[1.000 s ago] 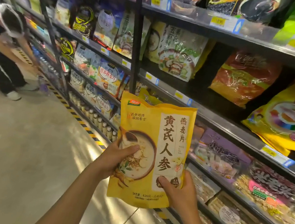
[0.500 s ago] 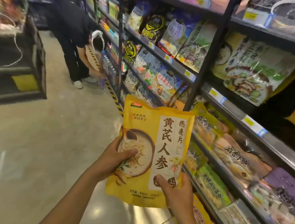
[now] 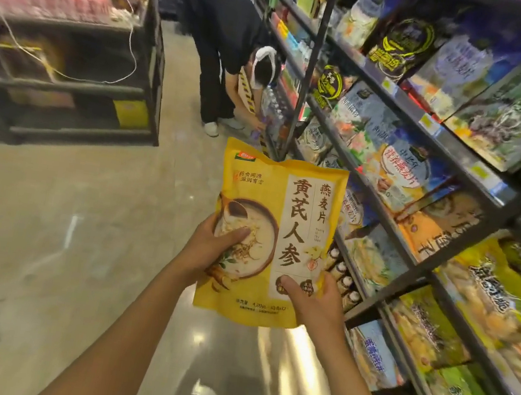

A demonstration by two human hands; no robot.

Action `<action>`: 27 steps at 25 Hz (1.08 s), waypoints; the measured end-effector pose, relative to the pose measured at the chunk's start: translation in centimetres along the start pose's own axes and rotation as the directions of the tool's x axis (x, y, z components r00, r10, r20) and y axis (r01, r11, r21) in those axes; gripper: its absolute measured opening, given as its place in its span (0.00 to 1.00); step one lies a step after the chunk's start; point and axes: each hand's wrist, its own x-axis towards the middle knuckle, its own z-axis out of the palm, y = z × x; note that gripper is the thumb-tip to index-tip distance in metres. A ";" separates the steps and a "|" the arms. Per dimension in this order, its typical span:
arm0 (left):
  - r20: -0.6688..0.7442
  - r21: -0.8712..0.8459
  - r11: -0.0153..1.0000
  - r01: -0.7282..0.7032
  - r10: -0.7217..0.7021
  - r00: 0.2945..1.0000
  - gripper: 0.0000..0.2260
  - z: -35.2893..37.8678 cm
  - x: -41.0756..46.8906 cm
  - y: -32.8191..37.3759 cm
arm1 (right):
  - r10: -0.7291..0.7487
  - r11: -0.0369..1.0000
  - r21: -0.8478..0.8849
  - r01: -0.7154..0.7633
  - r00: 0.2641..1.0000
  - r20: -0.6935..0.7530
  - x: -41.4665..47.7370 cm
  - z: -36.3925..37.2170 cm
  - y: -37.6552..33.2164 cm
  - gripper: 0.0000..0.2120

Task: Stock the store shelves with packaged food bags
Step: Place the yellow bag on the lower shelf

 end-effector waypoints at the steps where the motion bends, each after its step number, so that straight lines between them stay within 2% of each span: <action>1: -0.016 -0.011 1.000 0.005 -0.005 1.000 0.17 -0.9 0.8 0.3 | -0.005 1.000 -0.001 0.005 1.000 0.010 0.8 1.0 -0.4 0.27; 7: -0.060 -0.045 0.998 0.038 -0.041 0.997 0.16 -3.1 7.5 1.3 | 0.012 1.000 -0.003 -0.012 1.000 0.029 7.8 4.6 -1.8 0.29; 14: -0.064 -0.012 0.999 0.034 -0.035 0.997 0.15 -1.0 19.0 3.9 | 0.024 0.999 0.041 -0.026 0.999 0.034 19.5 5.2 -3.7 0.25; 22: 0.095 0.066 0.997 -0.042 0.036 0.995 0.19 9.1 34.8 9.8 | 0.007 0.995 0.102 0.000 0.997 -0.075 35.1 -2.0 -9.4 0.25; 27: 0.254 0.070 0.994 -0.086 0.066 0.965 0.24 15.4 42.2 11.3 | -0.035 0.993 0.104 0.059 0.976 -0.215 39.4 -7.0 -12.3 0.24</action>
